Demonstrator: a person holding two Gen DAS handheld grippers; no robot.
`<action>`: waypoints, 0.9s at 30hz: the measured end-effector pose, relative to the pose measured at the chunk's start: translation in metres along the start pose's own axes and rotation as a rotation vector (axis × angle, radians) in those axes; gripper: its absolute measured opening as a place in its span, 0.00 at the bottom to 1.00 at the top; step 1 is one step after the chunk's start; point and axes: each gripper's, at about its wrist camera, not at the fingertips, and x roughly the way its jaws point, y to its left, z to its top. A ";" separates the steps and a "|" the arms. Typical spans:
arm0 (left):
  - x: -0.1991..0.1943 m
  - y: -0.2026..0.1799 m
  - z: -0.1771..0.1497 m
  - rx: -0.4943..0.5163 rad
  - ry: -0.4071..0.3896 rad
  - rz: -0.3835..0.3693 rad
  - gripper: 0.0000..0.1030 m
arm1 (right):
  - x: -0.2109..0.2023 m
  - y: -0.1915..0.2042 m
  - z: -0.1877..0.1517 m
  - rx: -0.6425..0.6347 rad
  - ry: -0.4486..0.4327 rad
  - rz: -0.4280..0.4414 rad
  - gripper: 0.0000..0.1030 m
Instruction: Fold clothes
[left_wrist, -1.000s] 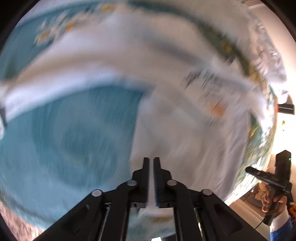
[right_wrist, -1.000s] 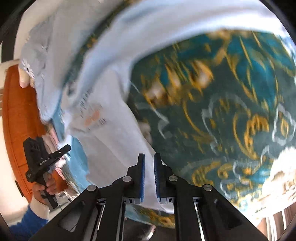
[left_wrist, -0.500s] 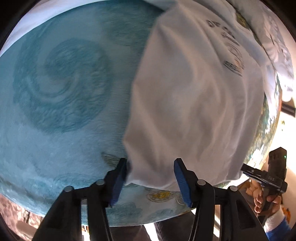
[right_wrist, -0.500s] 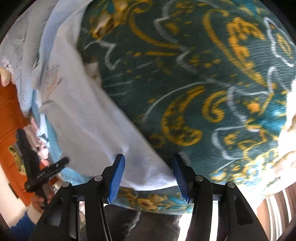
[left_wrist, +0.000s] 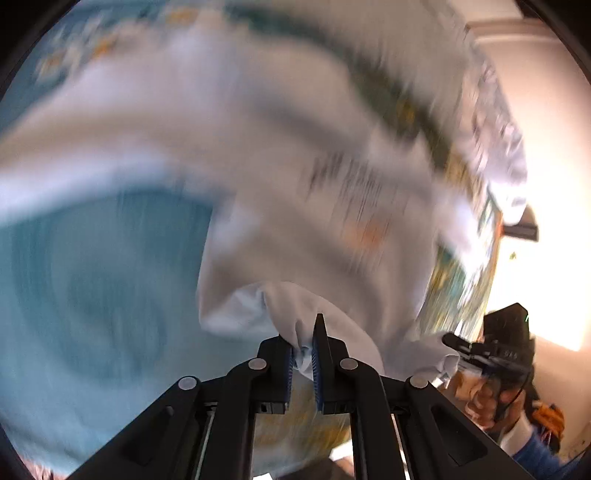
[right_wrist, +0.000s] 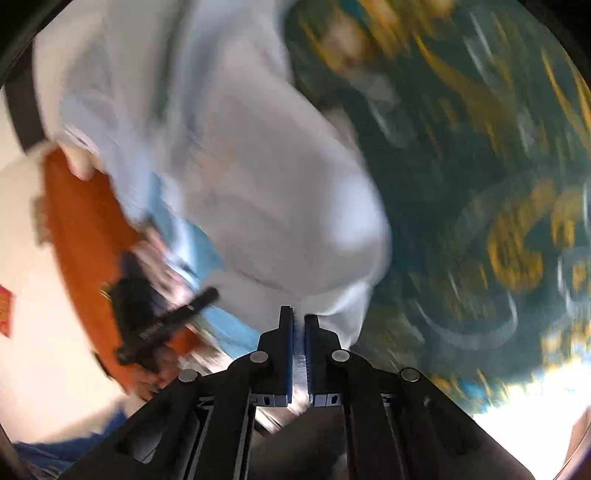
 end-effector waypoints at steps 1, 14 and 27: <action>-0.002 -0.004 0.017 -0.005 -0.019 0.005 0.09 | -0.011 0.007 0.014 0.000 -0.043 0.030 0.05; 0.003 0.013 0.011 -0.185 -0.045 -0.082 0.52 | -0.052 -0.006 0.090 0.121 -0.242 -0.015 0.05; 0.019 0.019 0.033 -0.342 -0.154 -0.122 0.52 | -0.086 -0.018 0.087 0.216 -0.384 0.019 0.43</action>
